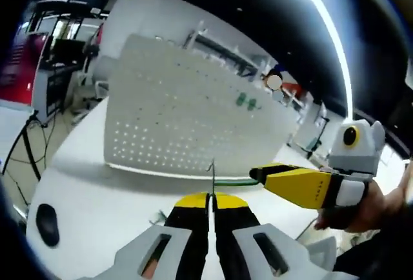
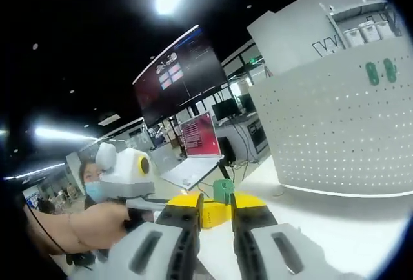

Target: Insert the hook assembly into the mounting plate slot until the hook locks in place.

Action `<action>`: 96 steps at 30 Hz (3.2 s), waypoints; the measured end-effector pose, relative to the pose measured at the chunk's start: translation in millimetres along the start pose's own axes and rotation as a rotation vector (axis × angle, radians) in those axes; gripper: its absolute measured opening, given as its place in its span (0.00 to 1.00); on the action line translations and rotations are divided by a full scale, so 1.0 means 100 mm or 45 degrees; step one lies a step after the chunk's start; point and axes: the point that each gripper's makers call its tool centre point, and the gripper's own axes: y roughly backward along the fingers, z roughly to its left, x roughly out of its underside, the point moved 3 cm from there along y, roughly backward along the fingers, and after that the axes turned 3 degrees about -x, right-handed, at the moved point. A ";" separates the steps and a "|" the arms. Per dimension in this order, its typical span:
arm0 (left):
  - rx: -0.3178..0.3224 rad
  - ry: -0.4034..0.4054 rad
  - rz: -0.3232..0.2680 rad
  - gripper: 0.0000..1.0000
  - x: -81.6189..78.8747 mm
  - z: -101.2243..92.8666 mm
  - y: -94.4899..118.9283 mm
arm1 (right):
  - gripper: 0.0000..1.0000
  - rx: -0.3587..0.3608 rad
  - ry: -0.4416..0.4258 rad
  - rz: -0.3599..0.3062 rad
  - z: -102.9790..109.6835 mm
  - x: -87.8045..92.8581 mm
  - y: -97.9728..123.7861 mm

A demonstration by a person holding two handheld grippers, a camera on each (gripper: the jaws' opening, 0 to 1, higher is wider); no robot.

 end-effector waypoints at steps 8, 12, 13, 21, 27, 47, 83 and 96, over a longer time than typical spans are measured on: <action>0.025 -0.163 -0.043 0.01 -0.03 -0.10 -0.02 | 0.09 -0.005 -0.110 0.017 -0.09 0.02 -0.10; 0.023 -0.202 -0.069 0.01 -0.05 -0.14 -0.04 | 0.05 -0.006 -0.106 0.027 -0.10 0.02 -0.11; 0.024 -0.208 -0.079 0.01 -0.06 -0.14 -0.04 | 0.04 -0.005 -0.101 0.029 -0.10 0.02 -0.12; 0.010 -0.284 -0.136 0.01 -0.13 -0.18 -0.06 | 0.01 0.011 -0.107 -0.025 -0.12 -0.03 -0.08; 0.010 -0.343 -0.147 0.03 -0.10 -0.20 -0.08 | 0.00 0.041 -0.058 -0.050 -0.13 -0.01 -0.05; 0.146 -0.266 -0.088 0.88 0.05 -0.29 -0.14 | 0.00 0.232 0.301 -0.051 -0.69 -0.22 0.20; 0.166 -0.228 0.013 1.00 0.16 -0.23 -0.26 | 0.00 0.927 0.356 -0.422 -2.52 -1.14 0.93; 0.138 -0.239 0.017 1.00 0.13 -0.13 -0.25 | 0.00 1.070 0.333 -0.498 -2.84 -1.36 1.18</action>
